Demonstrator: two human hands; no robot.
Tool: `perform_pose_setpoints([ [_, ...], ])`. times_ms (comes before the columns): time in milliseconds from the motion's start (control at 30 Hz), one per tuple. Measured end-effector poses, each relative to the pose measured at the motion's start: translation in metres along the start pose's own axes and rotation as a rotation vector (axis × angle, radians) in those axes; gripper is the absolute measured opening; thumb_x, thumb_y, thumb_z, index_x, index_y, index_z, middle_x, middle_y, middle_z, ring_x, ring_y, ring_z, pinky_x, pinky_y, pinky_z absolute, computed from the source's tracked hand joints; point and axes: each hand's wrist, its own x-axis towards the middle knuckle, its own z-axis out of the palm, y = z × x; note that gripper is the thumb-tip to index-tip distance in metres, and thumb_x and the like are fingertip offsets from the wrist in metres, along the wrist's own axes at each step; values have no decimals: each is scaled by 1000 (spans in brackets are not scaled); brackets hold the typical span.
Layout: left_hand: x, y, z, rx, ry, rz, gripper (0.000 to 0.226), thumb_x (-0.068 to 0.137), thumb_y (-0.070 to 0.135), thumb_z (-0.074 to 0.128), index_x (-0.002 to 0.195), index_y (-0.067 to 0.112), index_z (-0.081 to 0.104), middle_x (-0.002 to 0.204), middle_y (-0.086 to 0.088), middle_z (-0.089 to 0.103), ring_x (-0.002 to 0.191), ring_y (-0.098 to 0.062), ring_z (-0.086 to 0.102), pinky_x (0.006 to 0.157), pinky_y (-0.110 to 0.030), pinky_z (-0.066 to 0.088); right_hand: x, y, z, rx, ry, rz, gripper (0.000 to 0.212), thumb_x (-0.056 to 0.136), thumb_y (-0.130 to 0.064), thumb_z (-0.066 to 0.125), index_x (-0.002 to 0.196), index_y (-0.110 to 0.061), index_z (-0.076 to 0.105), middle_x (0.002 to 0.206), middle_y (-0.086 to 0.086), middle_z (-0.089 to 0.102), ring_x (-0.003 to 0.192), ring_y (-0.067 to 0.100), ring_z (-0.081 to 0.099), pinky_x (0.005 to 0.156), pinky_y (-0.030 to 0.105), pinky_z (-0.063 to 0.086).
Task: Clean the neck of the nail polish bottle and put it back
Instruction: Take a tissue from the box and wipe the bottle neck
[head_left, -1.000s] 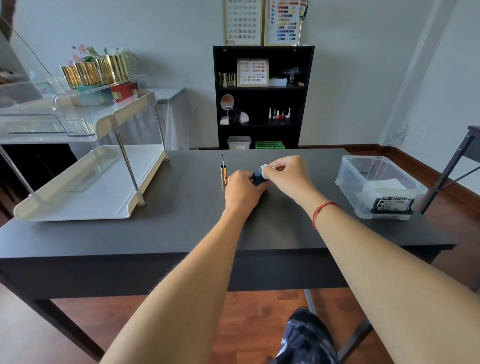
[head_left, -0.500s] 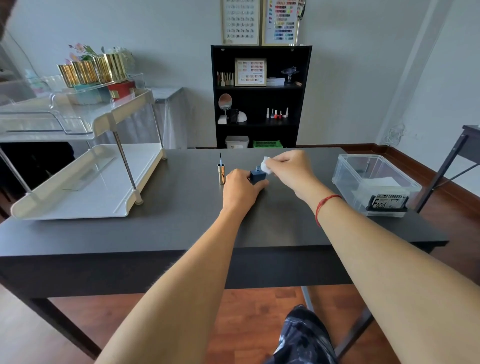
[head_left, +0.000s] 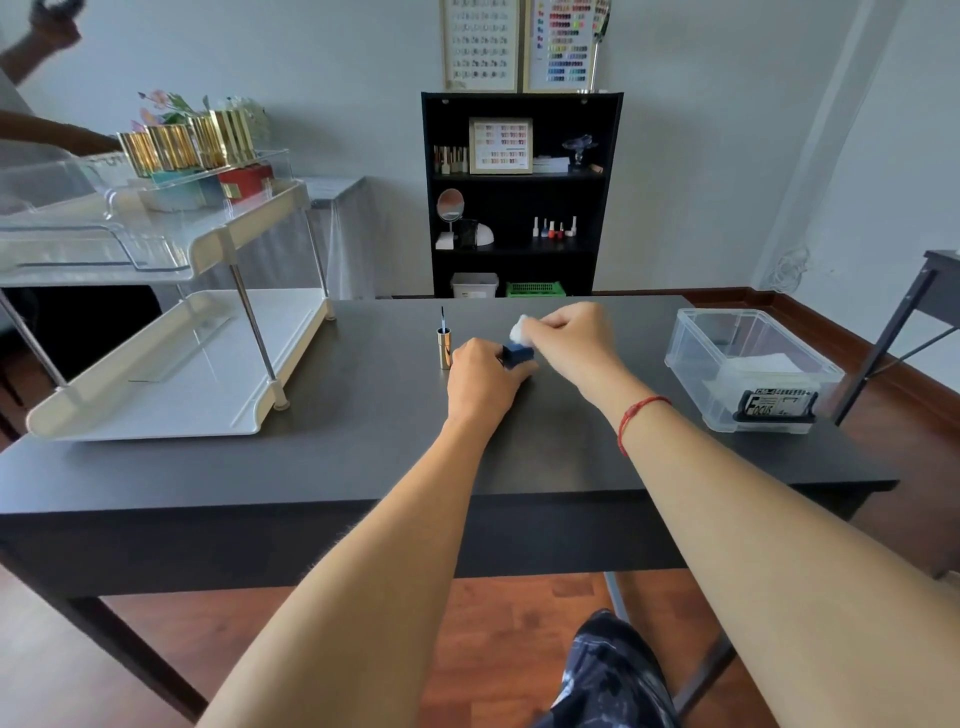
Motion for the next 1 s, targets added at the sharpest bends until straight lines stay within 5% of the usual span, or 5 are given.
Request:
perform_pose_setpoints([
  [167,-1,0,0,14,10,9,23,82,24,70,84,1,74,70,-8,65,55,-17,50,49,-23,37,6,2,-1,49,119,6,12,84,-25,68,83,-17,59,98,9,70,89,27,69,80,41,58],
  [300,-2,1,-1,8,6,9,21,83,25,71,76,5,72,60,-2,58,50,-13,46,46,-21,35,5,7,7,-49,138,-77,22,87,-23,66,102,-8,61,105,9,64,86,18,57,70,29,48],
  [467,0,0,0,-12,-8,2,19,84,27,70,75,10,71,62,-3,61,49,-12,47,47,-21,37,1,5,10,-137,164,-160,23,85,-19,68,81,3,69,84,15,70,67,21,60,57,29,51],
  [567,1,-1,0,-17,-12,-18,23,85,23,68,72,4,71,63,-9,63,49,-16,46,51,-24,39,0,6,9,-173,85,-146,25,75,-20,73,63,2,70,66,16,69,50,14,53,46,19,38],
  [1000,1,0,0,16,-29,-12,30,84,31,71,82,1,72,69,-9,64,56,-20,52,51,-28,42,9,3,3,-202,-3,-110,14,77,-12,74,73,2,75,74,15,72,61,20,63,61,31,54],
])
